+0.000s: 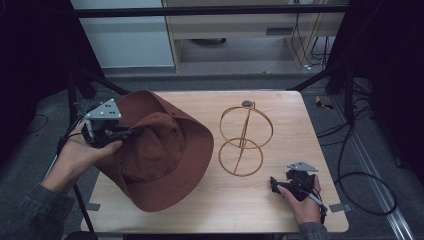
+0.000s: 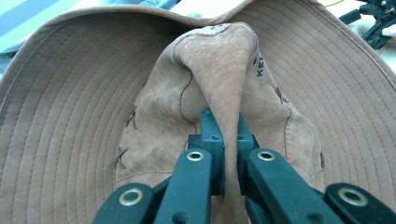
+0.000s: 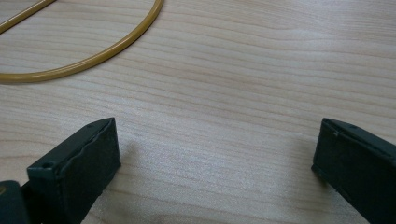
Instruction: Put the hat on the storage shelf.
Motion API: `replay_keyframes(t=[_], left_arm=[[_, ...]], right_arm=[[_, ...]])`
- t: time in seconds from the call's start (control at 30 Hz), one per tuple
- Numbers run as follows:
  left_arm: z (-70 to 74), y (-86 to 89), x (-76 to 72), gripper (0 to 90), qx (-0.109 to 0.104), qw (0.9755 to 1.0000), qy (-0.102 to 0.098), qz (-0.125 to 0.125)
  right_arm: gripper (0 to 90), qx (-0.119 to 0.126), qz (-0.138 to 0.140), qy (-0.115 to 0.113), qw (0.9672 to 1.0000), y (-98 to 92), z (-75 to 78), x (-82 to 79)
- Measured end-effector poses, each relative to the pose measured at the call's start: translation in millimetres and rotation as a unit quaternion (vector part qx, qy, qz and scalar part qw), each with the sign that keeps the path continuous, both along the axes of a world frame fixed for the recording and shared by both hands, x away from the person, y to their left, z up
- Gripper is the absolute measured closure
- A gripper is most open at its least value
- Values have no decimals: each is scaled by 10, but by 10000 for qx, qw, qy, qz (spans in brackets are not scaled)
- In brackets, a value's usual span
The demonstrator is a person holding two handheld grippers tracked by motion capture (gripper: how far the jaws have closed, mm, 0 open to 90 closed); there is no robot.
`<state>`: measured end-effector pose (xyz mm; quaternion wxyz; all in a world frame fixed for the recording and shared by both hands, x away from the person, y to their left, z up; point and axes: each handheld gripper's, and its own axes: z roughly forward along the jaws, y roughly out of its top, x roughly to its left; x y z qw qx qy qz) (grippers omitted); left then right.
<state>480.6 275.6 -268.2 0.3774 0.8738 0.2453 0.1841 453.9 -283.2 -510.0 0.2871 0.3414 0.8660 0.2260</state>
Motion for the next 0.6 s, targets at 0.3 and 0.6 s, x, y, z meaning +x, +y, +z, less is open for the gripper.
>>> replay_keyframes(t=[0.3,0.6], left_arm=[[130,-87,-44,887,-103,9997,-131,-171],[348,-167,-174,888,-236,9987,-352,-290]], right_arm=[[7,2,2,-3,10000,1,-1,0],[7,0,4,-4,10000,0,-1,0]])
